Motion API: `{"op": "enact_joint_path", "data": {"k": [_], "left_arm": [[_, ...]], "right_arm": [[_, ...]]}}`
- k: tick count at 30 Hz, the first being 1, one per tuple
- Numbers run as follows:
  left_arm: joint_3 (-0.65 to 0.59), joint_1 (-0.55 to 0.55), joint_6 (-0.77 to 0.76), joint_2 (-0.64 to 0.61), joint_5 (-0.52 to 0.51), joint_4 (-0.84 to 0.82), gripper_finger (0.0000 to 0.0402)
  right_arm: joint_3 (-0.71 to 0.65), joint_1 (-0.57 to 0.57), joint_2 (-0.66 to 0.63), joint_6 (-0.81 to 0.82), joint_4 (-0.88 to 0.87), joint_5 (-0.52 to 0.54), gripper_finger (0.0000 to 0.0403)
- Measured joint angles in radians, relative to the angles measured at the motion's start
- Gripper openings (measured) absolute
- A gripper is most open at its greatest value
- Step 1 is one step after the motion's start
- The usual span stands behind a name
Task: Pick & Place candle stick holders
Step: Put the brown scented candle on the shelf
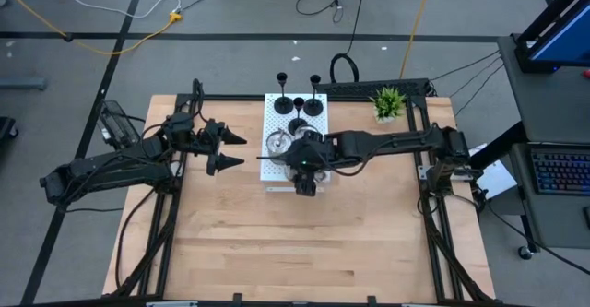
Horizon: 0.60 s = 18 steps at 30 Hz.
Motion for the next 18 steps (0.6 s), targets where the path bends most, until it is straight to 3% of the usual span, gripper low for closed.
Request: {"op": "enact_joint_path", "data": {"k": [14, 18], "left_arm": [[0.0, 0.0, 0.005, 0.0, 0.0, 0.0, 0.0399], [0.0, 0.0, 0.005, 0.0, 0.0, 0.0, 0.0399]], "right_arm": [[0.0, -0.009, 0.0, -0.049, 0.056, 0.005, 0.0376], [0.0, 0.009, 0.0, -0.082, 0.055, 0.09, 0.0376]]}}
